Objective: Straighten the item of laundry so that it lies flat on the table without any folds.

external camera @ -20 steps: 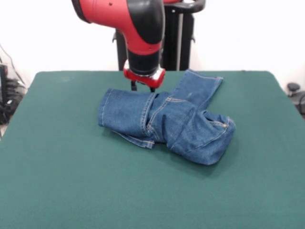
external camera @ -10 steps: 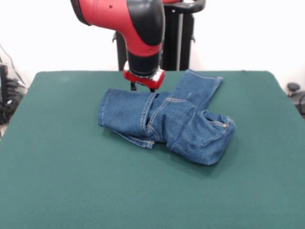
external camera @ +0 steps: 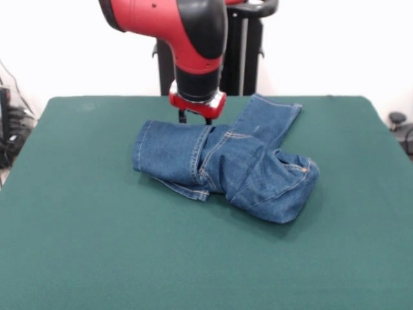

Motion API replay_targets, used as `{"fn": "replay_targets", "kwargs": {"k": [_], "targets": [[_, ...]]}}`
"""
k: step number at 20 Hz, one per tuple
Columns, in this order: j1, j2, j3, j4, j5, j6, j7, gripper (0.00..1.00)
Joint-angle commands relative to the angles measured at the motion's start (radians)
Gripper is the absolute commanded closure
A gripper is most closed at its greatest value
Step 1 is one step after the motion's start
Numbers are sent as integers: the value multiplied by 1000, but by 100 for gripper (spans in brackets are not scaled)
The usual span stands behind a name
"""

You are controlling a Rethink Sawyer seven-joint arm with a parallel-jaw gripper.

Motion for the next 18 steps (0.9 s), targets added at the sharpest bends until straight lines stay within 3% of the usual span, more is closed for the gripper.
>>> {"fn": "replay_targets", "kwargs": {"k": [1,9,18], "targets": [[72,-82,72,-35,29,151,91,0],[104,-169,48,-61,33,324,88,0],[96,-180,61,-118,22,420,79,0]]}}
